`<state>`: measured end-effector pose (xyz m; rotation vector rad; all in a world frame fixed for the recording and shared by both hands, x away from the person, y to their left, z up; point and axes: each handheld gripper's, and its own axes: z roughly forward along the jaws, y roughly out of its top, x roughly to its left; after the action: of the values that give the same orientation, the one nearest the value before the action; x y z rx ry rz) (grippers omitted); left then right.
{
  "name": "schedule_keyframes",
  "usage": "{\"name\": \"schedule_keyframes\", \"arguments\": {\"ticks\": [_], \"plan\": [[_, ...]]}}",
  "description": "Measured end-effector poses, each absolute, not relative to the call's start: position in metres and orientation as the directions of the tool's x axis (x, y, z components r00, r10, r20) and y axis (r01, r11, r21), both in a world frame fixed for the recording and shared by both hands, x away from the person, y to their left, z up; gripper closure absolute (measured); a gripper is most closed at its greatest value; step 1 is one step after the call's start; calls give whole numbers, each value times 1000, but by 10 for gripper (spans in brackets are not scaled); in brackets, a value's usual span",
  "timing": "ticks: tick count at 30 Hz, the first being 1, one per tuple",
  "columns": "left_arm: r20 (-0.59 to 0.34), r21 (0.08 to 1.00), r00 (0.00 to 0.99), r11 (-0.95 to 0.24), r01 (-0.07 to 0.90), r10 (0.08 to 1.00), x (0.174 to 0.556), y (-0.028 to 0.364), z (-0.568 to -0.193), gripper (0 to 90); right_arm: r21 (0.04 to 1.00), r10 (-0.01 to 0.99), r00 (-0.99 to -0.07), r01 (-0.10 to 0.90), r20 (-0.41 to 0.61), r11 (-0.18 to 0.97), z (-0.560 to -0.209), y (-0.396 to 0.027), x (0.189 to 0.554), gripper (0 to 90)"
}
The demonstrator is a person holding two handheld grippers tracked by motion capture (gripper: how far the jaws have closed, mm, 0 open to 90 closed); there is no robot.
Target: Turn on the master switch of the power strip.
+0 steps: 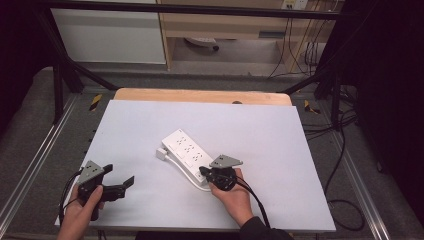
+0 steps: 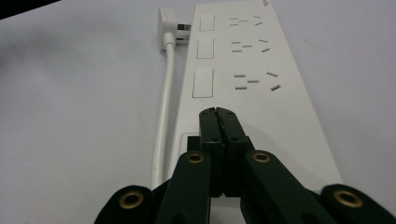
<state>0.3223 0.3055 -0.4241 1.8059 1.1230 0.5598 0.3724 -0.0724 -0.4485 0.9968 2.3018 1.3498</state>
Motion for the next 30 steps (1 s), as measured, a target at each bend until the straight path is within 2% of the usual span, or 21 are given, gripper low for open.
{"name": "schedule_keyframes", "arguments": {"ticks": [24,27,30], "plan": [[-80,871,484,-174,459,871,322,306,-424,70,856,691,-714,422,111,298,-443,-76,371,899],[-80,871,484,-174,459,871,322,306,-424,70,857,688,-714,430,130,285,-439,-78,371,861],[-80,871,484,-175,458,872,322,306,-424,70,854,684,-714,441,146,277,-435,-80,371,781]]}}
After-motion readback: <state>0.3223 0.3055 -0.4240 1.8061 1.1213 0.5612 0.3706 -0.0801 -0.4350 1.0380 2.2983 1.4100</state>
